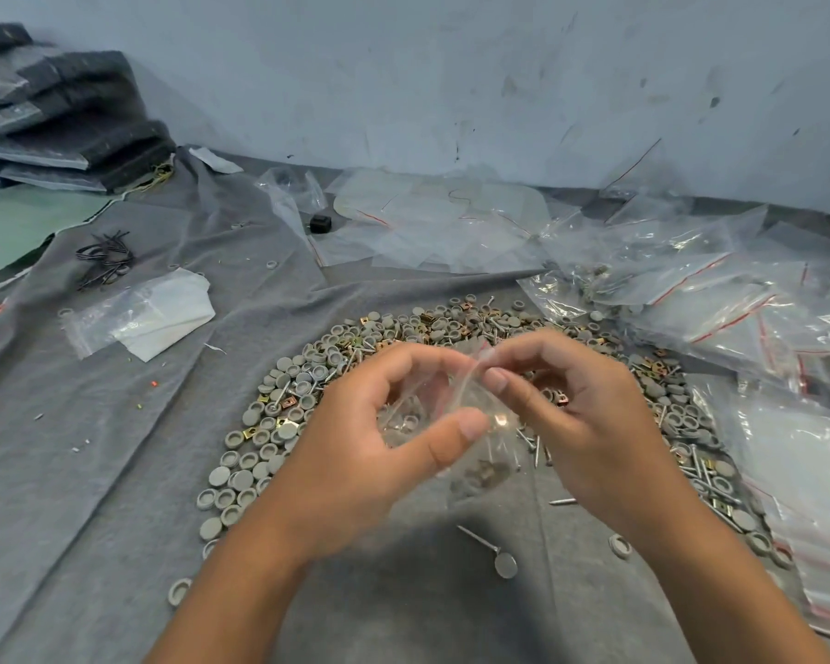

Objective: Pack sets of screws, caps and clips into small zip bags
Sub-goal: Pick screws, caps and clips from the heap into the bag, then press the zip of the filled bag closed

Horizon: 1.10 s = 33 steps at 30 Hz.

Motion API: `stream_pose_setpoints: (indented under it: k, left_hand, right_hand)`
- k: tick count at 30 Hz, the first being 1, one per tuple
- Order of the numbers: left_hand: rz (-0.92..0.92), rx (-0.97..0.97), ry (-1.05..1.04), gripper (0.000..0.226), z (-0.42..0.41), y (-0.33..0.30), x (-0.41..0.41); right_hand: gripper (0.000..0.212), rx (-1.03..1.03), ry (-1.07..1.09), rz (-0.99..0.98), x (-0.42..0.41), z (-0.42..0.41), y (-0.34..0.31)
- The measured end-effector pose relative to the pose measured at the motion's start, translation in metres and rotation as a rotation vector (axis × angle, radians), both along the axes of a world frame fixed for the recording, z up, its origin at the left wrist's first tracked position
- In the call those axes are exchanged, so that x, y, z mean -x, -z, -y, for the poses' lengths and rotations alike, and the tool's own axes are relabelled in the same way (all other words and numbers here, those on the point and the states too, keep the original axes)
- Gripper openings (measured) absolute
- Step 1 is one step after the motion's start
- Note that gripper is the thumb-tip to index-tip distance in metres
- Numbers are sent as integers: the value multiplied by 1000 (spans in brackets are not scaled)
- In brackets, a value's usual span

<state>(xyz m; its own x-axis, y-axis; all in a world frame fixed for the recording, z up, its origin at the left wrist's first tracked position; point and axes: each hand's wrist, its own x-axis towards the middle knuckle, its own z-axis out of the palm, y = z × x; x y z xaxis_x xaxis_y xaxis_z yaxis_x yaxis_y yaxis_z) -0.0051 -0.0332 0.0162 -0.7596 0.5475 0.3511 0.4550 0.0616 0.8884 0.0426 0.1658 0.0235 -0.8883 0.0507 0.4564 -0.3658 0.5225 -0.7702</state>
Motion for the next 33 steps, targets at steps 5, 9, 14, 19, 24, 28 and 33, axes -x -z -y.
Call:
stream_pose_setpoints:
  k: [5, 9, 14, 19, 24, 28, 33]
  left_hand:
    - [166, -132, -80, 33, 0, 5, 7]
    - [193, -156, -256, 29, 1, 9, 15]
    - [180, -212, -267, 21, 0, 11, 16]
    - [144, -216, -237, 28, -1, 10, 15]
    - [98, -180, -239, 32, -5, 14, 13]
    - [66, -142, -216, 34, -8, 15, 11]
    - [51, -141, -200, 34, -8, 13, 8]
  right_hand:
    - [5, 199, -21, 62, -1, -3, 5]
    - [11, 256, -34, 113, -2, -3, 10]
    - [6, 250, -15, 93, -3, 3, 13]
    - [5, 235, 62, 103, -4, 3, 14]
    - [15, 171, 109, 89, -7, 8, 15]
    - [9, 102, 122, 72, -8, 12, 17]
    - [7, 80, 69, 80, -12, 13, 17]
